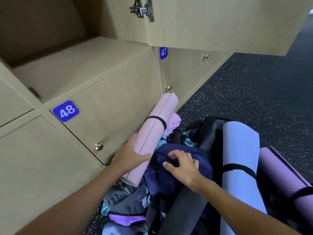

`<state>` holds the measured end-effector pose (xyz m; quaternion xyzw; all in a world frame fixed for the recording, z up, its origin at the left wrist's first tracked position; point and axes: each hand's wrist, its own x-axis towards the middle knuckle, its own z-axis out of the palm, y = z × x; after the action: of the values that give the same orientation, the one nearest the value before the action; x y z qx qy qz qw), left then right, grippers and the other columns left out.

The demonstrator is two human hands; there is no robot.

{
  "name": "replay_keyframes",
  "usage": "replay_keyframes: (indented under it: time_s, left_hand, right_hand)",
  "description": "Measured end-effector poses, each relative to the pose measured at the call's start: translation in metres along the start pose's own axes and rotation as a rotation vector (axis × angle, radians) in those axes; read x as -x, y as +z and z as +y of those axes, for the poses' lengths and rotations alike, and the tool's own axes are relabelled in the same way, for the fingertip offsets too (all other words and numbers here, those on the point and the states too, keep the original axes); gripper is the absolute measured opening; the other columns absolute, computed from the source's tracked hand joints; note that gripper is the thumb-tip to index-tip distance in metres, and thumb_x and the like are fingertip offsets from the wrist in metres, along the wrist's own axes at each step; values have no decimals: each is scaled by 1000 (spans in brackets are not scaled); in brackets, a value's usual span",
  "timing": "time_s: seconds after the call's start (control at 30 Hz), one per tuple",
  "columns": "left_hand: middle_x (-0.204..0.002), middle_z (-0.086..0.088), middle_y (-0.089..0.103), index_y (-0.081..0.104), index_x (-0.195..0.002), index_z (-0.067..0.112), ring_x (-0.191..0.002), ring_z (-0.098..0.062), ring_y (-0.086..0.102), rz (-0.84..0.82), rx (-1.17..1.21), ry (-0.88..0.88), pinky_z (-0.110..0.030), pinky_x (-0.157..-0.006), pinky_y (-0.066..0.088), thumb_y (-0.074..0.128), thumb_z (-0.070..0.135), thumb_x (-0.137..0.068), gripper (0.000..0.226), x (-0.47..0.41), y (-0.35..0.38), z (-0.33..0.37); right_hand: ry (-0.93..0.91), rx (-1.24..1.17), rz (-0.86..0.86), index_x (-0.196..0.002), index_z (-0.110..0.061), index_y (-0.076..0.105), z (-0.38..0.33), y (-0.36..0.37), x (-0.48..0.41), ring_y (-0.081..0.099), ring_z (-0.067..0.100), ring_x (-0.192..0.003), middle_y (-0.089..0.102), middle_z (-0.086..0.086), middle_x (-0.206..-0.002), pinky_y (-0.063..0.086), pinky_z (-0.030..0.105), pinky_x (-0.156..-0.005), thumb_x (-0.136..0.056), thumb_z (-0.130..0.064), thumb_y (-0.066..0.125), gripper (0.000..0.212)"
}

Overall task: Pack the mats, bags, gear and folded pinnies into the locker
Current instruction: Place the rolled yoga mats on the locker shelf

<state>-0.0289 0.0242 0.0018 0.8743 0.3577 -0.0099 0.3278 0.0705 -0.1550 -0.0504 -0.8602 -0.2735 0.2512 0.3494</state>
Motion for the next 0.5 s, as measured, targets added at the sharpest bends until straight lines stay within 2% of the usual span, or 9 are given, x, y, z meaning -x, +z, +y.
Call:
replay_keyframes:
  time_s: [0.07, 0.13, 0.23, 0.27, 0.33, 0.4, 0.43, 0.5]
  left_hand:
    - [-125, 10, 55, 37, -142, 34, -113, -19, 58, 56, 194, 77, -32, -90, 46, 80, 36, -75, 79, 6, -8, 19]
    - [-129, 10, 52, 35, -146, 31, -114, -14, 56, 100, 396, 110, -30, -93, 45, 79, 29, -81, 79, 11, -18, 39]
    - [-134, 10, 57, 37, -145, 31, -114, -10, 61, 114, 640, 177, -35, -97, 51, 78, 34, -79, 77, 19, -35, 66]
    - [-133, 9, 59, 38, -144, 32, -114, -10, 62, 106, 701, 209, -38, -97, 53, 76, 37, -77, 77, 23, -40, 74]
    - [-133, 9, 60, 35, -146, 32, -115, -10, 63, 111, 793, 259, -40, -98, 54, 73, 40, -75, 80, 32, -48, 90]
    - [-133, 9, 59, 30, -148, 30, -115, -10, 63, 120, 874, 268, -41, -100, 53, 73, 41, -76, 85, 42, -53, 102]
    - [-132, 10, 59, 29, -148, 30, -114, -9, 63, 122, 898, 277, -42, -100, 52, 74, 38, -80, 82, 47, -57, 107]
    - [-129, 13, 61, 28, -146, 37, -113, -9, 64, 130, 931, 292, -43, -98, 54, 72, 30, -89, 72, 54, -66, 115]
  right_hand:
    - [-26, -195, -64, -124, -44, 40, -21, -2, 8, 44, 12, -123, 56, -14, -114, 24, 32, -107, -78, -59, 66, 55]
    - [-64, -429, -120, -128, -52, 31, -40, -8, 17, 53, 13, -120, 60, -8, -115, 36, 35, -110, -68, -63, 71, 73]
    - [-133, -660, -150, -140, -47, 22, -67, -33, 36, 62, 11, -112, 63, 3, -123, 49, 16, -90, -86, -35, 74, 76]
    - [-164, -721, -147, -139, -48, 22, -77, -43, 44, 64, 11, -110, 62, 2, -125, 51, 14, -85, -88, -29, 72, 74]
    - [-216, -797, -133, -135, -52, 27, -92, -60, 55, 65, 12, -110, 62, -3, -123, 56, 23, -86, -87, -21, 74, 74]
    - [-256, -790, -97, -139, -48, 29, -105, -75, 66, 65, 18, -112, 60, -4, -121, 58, 36, -88, -86, -13, 75, 78]
    - [-273, -772, -89, -140, -46, 30, -110, -82, 70, 64, 19, -112, 59, -3, -123, 59, 34, -84, -86, -11, 75, 79]
    - [-313, -756, -75, -139, -46, 32, -114, -94, 78, 63, 13, -109, 57, -4, -126, 56, 21, -73, -85, -11, 74, 77]
